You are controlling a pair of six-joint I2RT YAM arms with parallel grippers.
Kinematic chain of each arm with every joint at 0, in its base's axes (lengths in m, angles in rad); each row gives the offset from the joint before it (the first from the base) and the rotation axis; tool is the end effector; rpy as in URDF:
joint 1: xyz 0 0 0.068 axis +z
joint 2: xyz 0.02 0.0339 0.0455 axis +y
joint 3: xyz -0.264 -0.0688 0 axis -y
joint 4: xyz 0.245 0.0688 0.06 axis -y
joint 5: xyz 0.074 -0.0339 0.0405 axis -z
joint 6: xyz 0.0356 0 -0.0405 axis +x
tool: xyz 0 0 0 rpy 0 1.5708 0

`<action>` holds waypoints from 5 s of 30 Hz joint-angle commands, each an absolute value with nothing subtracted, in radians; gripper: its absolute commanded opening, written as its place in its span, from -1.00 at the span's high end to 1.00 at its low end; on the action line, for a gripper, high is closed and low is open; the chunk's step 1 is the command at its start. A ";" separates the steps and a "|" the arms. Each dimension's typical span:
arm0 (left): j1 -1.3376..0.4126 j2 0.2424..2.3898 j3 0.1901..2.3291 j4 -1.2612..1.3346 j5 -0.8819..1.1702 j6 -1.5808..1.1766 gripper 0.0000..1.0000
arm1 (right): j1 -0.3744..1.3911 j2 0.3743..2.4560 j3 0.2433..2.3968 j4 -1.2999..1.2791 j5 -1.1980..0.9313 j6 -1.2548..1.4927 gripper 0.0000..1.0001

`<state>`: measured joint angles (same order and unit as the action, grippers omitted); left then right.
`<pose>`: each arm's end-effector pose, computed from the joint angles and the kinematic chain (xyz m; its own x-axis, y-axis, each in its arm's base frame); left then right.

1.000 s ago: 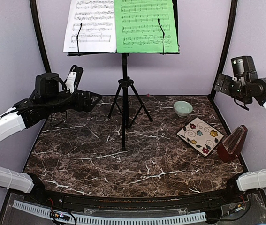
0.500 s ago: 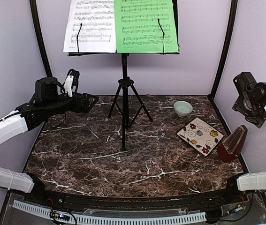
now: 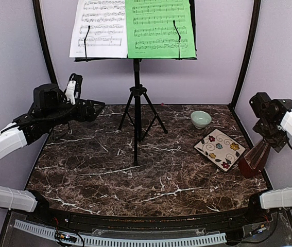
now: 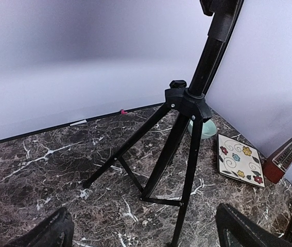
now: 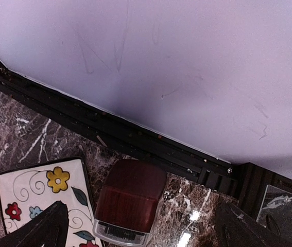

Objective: Set up the instrument practice props

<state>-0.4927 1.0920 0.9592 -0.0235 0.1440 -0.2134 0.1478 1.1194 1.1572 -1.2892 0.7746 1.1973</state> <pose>0.2241 -0.1261 0.3578 -0.2596 -0.0985 -0.9607 0.5505 0.8022 -0.2310 0.1803 0.0017 0.3259 -0.2384 0.6373 -0.7328 0.9152 0.3999 0.0500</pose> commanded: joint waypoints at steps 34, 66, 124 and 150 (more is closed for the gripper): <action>-0.474 1.082 0.985 -0.014 0.124 -0.221 -0.98 | 0.137 1.043 1.075 -1.176 0.790 1.216 0.11; -0.619 0.996 0.650 0.231 0.375 -0.055 -0.75 | 0.949 1.288 1.206 -0.362 0.293 0.310 0.22; -1.221 1.450 0.435 0.849 -0.267 0.222 -0.93 | 1.001 1.178 0.946 -0.052 -0.268 0.063 0.68; -1.192 1.536 0.474 0.872 -0.101 0.181 -0.71 | 1.035 1.193 0.958 -0.105 -0.184 0.016 0.68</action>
